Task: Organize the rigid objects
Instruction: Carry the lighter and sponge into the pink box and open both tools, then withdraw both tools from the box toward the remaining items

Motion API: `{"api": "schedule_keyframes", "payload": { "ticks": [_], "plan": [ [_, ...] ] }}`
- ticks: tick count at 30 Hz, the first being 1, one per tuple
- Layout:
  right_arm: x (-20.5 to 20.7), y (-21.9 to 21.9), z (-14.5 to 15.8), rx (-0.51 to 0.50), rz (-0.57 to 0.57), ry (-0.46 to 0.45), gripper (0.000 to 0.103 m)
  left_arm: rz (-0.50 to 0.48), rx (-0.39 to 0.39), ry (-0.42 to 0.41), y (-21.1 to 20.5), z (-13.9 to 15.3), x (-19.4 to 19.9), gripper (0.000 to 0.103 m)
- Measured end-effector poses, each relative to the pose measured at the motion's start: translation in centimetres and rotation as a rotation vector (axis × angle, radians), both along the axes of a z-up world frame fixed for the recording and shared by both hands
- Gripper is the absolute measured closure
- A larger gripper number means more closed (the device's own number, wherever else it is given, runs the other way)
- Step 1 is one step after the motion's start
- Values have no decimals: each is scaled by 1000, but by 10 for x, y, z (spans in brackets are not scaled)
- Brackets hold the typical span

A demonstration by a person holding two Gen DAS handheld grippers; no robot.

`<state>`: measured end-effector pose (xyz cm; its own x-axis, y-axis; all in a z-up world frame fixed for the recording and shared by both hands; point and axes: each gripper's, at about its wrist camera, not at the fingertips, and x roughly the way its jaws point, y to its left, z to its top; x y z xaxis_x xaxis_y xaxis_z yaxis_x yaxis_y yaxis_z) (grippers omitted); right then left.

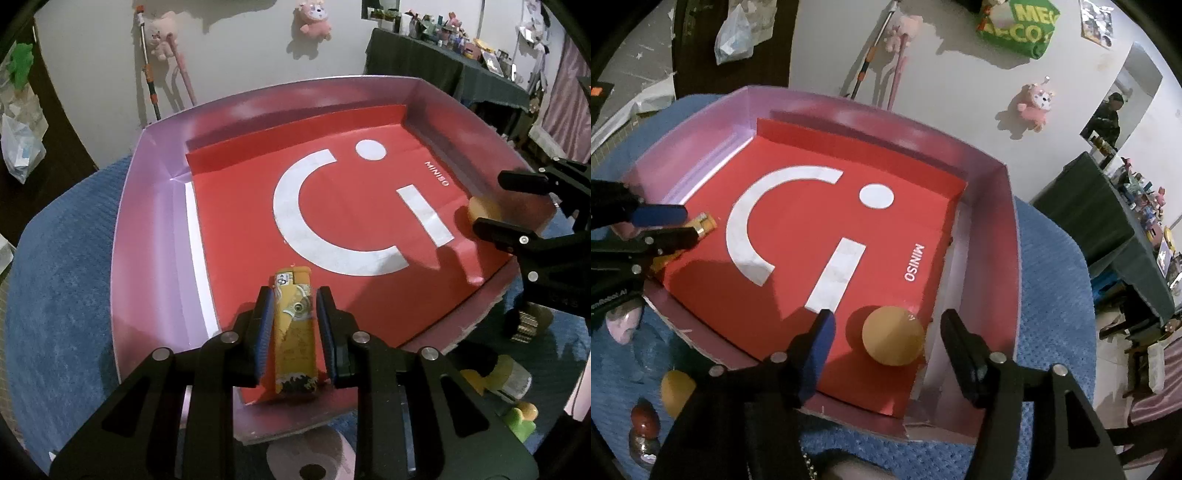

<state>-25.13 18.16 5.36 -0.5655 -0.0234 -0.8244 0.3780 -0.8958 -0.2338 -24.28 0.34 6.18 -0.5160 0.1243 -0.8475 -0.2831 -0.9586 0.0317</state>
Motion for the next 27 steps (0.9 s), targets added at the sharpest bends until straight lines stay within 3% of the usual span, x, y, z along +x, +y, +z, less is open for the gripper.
{"api": "schedule_keyframes", "payload": {
  "ticks": [9, 20, 22, 24, 27],
  "plan": [
    [24, 8, 38, -94, -3, 71, 27, -6, 120, 55, -8, 30, 26, 80],
    [92, 21, 99, -259, -5, 246, 10, 3, 280, 214, -16, 79, 89, 78],
    [107, 23, 107, -286, -1, 274, 10, 11, 286, 248, -16, 84, 102, 71],
    [122, 25, 113, -304, 0, 303, 7, 20, 291, 285, -16, 86, 114, 32],
    [141, 27, 116, -326, 7, 332, 5, 32, 288, 404, -14, 94, 141, 27]
  ]
}}
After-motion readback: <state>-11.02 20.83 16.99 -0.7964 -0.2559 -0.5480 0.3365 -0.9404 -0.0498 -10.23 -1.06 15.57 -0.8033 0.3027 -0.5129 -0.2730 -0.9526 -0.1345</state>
